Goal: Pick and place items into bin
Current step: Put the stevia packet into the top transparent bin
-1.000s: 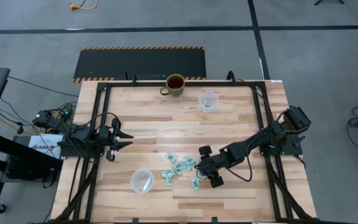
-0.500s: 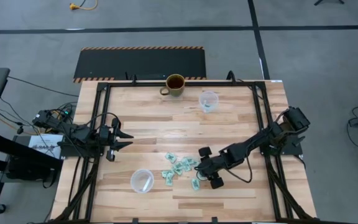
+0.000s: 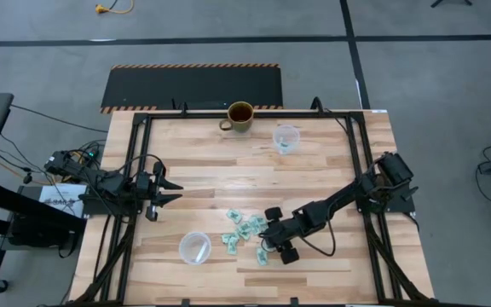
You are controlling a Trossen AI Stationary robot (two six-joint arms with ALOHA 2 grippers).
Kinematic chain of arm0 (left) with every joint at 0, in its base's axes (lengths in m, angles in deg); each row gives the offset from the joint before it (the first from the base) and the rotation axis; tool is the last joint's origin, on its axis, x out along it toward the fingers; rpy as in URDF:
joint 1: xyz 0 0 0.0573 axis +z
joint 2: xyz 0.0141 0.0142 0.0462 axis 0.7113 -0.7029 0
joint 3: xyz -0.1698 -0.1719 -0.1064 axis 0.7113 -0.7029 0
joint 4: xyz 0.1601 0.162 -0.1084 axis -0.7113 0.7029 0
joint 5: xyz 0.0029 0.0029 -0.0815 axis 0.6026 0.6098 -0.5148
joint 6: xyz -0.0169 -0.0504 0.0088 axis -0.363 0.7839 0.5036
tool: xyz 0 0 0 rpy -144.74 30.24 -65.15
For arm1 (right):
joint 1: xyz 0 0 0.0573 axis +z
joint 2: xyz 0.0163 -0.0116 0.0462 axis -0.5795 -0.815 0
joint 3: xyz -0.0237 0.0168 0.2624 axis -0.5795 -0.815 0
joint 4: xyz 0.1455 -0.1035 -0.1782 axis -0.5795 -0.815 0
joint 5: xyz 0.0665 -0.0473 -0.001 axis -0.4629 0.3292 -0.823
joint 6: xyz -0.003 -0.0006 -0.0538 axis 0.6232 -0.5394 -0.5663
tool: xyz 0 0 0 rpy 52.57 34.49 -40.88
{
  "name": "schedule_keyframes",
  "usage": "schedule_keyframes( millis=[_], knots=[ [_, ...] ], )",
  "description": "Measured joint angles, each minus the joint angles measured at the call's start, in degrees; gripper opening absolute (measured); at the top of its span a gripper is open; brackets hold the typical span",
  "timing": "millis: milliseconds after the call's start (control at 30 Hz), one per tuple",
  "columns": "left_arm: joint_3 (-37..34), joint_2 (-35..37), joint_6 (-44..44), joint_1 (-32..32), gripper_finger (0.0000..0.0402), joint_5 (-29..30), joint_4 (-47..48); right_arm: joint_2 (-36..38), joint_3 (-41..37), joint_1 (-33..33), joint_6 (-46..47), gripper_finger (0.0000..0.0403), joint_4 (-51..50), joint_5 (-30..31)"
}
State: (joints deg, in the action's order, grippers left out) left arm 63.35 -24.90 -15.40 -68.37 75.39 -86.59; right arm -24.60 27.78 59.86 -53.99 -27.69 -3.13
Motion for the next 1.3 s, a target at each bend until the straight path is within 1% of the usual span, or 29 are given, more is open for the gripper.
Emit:
schedule_keyframes(
  millis=[133, 433, 567, 733, 900, 1000, 1133, 1300],
  knots=[
    [0.0, 0.0, 0.0, 0.0, 0.0098, 0.0, 0.0, -0.1, 0.6, 0.0, 0.1, 0.0133, -0.7, 0.0],
    [0.0, 0.0, 0.0, 0.0, 0.0098, 0.0, 0.0, 0.1, 0.6, -0.3, 6.7, 0.0039, -0.9, 0.0],
    [0.0, 0.0, 0.0, 0.0, 0.0098, 0.0, 0.0, 1.6, 0.5, -1.4, 7.3, 0.0007, -1.4, -2.6],
    [0.0, 0.0, 0.0, 0.0, 0.0098, 0.0, 0.0, 5.7, 0.1, -3.7, 7.2, 0.0011, -4.0, -3.0],
    [0.0, 0.0, 0.0, 0.0, 0.0098, 0.0, 0.0, 11.5, 0.2, -6.9, 6.0, 0.0003, -9.0, -2.9],
    [0.0, 0.0, 0.0, 0.0, 0.0098, 0.0, 0.0, 15.8, 0.3, -9.6, 5.4, 0.0006, -10.5, -2.0],
    [0.0, 0.0, 0.0, 0.0, 0.0098, 0.0, 0.0, 21.4, 0.4, -13.8, 5.4, 0.0003, -12.5, 2.6],
    [0.0, 0.0, 0.0, 0.0, 0.0098, 0.0, 0.0, 28.5, 0.4, -20.2, 5.3, 0.0005, -14.5, 10.6]
  ],
)
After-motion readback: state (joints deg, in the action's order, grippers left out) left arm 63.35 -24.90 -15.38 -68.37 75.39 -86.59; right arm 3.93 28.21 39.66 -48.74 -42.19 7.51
